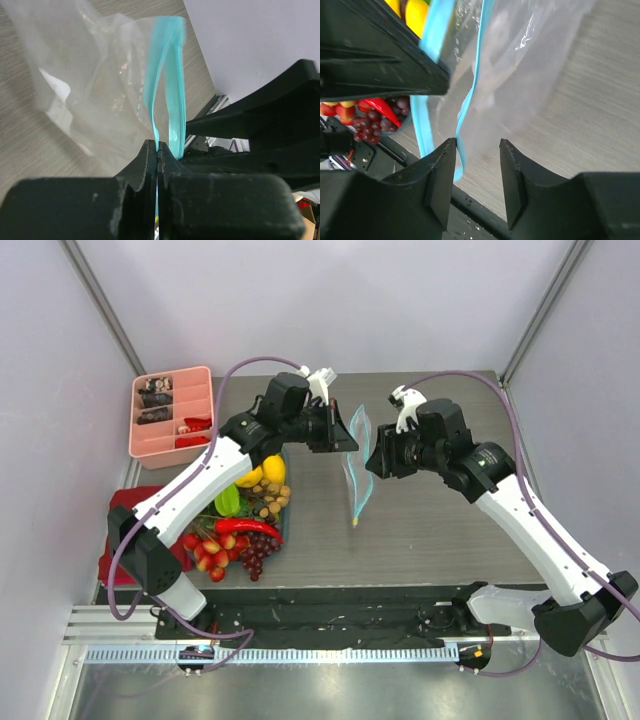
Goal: Place the food in the zip-top bag and seal the zipper
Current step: Open the zipper of the food storage bag.
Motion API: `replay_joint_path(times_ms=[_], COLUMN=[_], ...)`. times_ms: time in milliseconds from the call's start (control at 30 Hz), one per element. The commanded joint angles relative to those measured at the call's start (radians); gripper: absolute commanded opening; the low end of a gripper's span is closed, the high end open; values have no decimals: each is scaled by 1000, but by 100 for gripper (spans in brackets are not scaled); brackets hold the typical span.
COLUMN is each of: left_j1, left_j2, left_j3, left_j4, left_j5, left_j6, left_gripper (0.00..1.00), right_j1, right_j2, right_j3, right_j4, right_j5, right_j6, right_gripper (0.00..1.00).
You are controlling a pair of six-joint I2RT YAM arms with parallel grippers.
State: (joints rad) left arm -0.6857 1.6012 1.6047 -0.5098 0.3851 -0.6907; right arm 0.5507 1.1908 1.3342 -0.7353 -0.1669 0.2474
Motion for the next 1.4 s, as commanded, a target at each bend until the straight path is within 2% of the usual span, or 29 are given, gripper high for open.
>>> replay_joint_path(times_ms=[0, 200, 333, 433, 467, 633, 767, 833, 967, 1067, 1167, 1233, 1267, 1300, 1367], left_j1=[0, 0, 0, 0, 0, 46, 124, 149, 160, 160, 160, 160, 160, 160, 161], left_j2=[-46, -29, -18, -15, -17, -56, -92, -92, -84, -76, -70, -66, -67, -78, -107], left_j3=[-20, -20, -11, -9, -12, -58, -115, -103, -94, -86, -69, -48, -20, -8, 11], left_j4=[42, 51, 69, 74, 79, 62, -18, -126, -239, -269, -271, -274, -279, -289, -318], left_j5=[8, 21, 38, 47, 52, 81, 67, 25, -15, -26, 13, 41, 52, 81, 80], left_j6=[-10, -29, -43, -55, -55, -47, 41, 145, 269, 324, 362, 375, 397, 425, 473], left_gripper=[0, 0, 0, 0, 0, 0, 0, 0, 1, 6, 15, 31, 41, 61, 80], right_j1=[3, 3, 2, 2, 2, 0, -20, -38, -40, -41, -43, -43, -43, -41, -41], right_j2=[-34, -20, 3, 18, 21, 7, -48, -103, -187, -221, -246, -249, -243, -238, -226], right_j3=[-24, -1, 0, -16, -20, 5, 29, 16, -26, -35, -49, -55, -70, -78, -96], right_j4=[20, 66, 85, 100, 100, 68, -9, -42, -76, -111, -116, -115, -107, -105, -104], right_j5=[26, -9, -28, -14, 0, 108, 202, 217, 253, 282, 251, 196, 191, 210, 233], right_j6=[10, 36, 55, 55, 53, 26, -2, -20, -34, -36, -36, -27, -26, -23, -20], right_gripper=[46, 52, 52, 45, 31, 2, 1, 1, 1, 1, 1, 1, 1, 1, 1])
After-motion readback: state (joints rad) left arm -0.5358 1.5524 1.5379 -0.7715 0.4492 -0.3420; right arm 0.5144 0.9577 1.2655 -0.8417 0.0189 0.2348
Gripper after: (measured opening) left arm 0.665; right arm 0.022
